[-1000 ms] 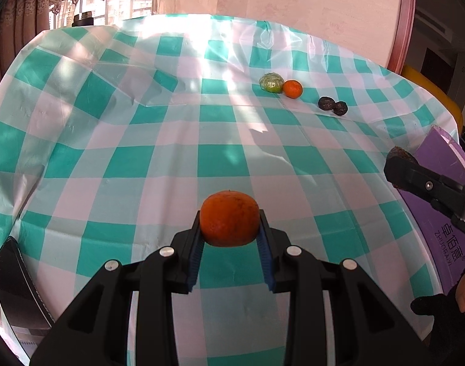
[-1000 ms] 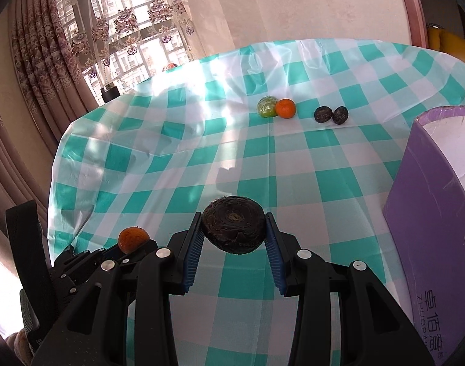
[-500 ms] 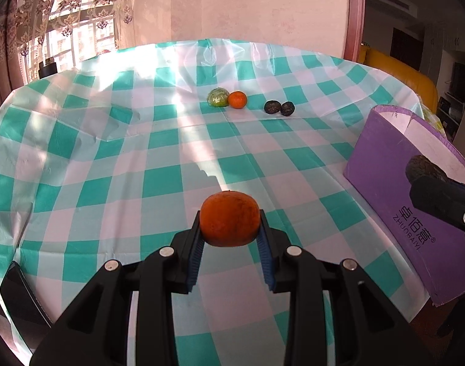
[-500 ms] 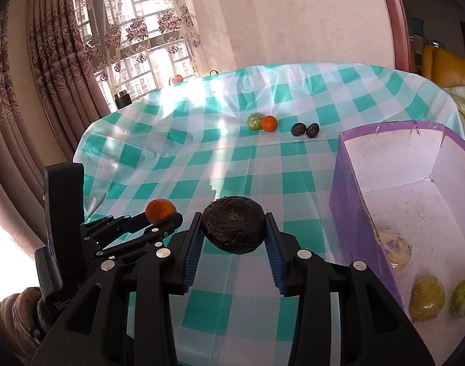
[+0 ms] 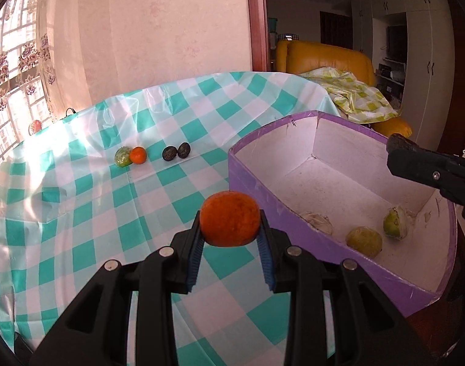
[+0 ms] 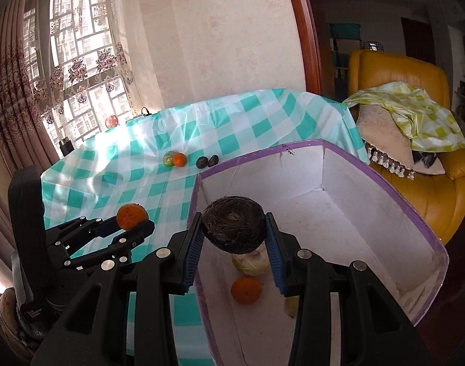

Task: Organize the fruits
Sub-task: 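Carry the orange and date with both tools over the purple box, then open both tools to drop the orange and date into the box, then move both open tools back toward the remaining orange and dates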

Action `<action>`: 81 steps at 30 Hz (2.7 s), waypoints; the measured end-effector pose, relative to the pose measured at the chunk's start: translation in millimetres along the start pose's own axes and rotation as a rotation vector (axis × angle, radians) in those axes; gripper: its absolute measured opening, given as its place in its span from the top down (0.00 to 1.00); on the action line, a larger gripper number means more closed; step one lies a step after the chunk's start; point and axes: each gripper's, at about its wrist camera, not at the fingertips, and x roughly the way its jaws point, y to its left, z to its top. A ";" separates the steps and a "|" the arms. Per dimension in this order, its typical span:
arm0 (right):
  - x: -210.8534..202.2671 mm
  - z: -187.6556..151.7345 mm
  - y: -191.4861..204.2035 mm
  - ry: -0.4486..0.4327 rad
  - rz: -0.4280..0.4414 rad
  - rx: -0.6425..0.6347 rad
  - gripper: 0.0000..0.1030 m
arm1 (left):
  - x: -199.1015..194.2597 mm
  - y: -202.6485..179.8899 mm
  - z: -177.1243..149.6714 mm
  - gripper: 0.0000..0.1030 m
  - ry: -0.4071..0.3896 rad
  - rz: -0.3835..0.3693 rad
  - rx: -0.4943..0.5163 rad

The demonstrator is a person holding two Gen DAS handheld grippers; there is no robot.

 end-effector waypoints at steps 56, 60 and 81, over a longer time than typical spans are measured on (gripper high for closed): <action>48.2 -21.0 -65.4 0.265 -0.221 -0.065 0.30 | 105.0 -86.0 52.9 0.13 0.268 -0.059 0.215; 39.0 -12.8 -47.4 0.227 -0.221 -0.085 0.24 | 87.9 -64.1 57.7 0.11 0.232 -0.049 0.182; 96.4 -13.6 146.1 0.033 0.026 -0.253 0.16 | 99.3 192.8 -43.2 0.02 0.290 0.265 -0.290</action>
